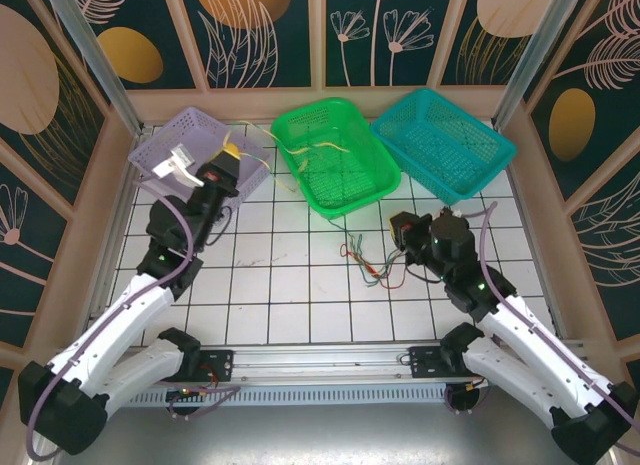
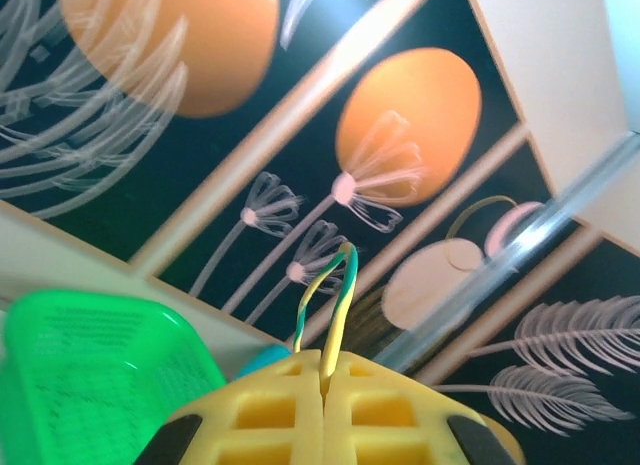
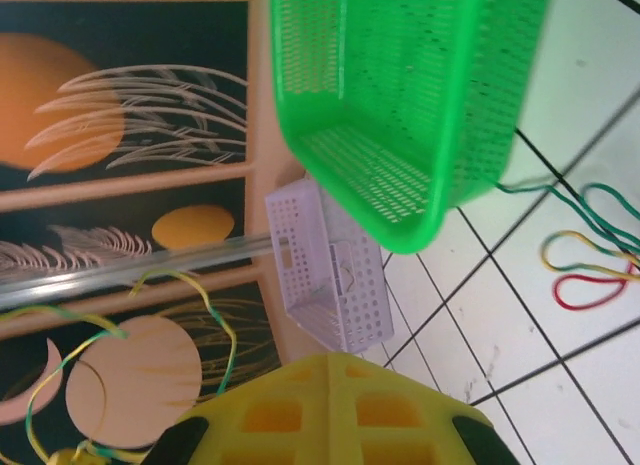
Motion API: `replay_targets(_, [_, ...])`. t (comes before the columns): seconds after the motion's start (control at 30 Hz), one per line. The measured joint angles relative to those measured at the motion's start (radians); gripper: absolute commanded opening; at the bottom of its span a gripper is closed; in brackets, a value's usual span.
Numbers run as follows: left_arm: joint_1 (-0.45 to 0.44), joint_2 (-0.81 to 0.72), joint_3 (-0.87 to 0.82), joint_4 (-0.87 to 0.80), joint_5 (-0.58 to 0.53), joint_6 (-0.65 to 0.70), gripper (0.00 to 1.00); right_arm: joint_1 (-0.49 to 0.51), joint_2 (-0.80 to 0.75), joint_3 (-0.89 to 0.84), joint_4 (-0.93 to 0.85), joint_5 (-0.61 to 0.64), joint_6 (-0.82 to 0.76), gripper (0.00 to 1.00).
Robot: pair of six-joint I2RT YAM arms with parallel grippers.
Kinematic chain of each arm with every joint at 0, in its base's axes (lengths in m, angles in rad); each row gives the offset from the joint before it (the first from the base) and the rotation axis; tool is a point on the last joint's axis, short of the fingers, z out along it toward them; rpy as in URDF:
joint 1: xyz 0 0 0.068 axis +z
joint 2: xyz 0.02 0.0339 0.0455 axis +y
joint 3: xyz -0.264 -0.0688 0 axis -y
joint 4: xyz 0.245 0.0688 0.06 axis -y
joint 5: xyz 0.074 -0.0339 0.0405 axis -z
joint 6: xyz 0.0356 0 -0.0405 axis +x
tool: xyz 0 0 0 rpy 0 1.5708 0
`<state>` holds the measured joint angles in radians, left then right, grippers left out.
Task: Untangle the cables
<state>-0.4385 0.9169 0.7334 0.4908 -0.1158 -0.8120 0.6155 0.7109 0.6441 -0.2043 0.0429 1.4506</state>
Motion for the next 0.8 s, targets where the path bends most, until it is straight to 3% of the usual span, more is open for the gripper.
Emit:
replay_targets(0.17, [0.223,0.040,0.083,-0.095,0.094,-0.010,0.00,-0.001,0.118,0.081,0.015,-0.096,-0.184,0.02])
replay_targets(0.33, [0.383,0.118,0.111,-0.115,0.190,-0.031,0.00,-0.001,0.176,0.090,0.018,-0.174,-0.279,0.01])
replay_targets(0.77, [0.642,0.348,0.112,-0.061,0.377,-0.095,0.00,-0.002,0.183,0.090,0.031,-0.248,-0.328,0.01])
replay_targets(0.8, [0.656,0.373,0.112,-0.053,0.389,-0.098,0.12,-0.002,0.186,0.090,0.034,-0.252,-0.328,0.01])
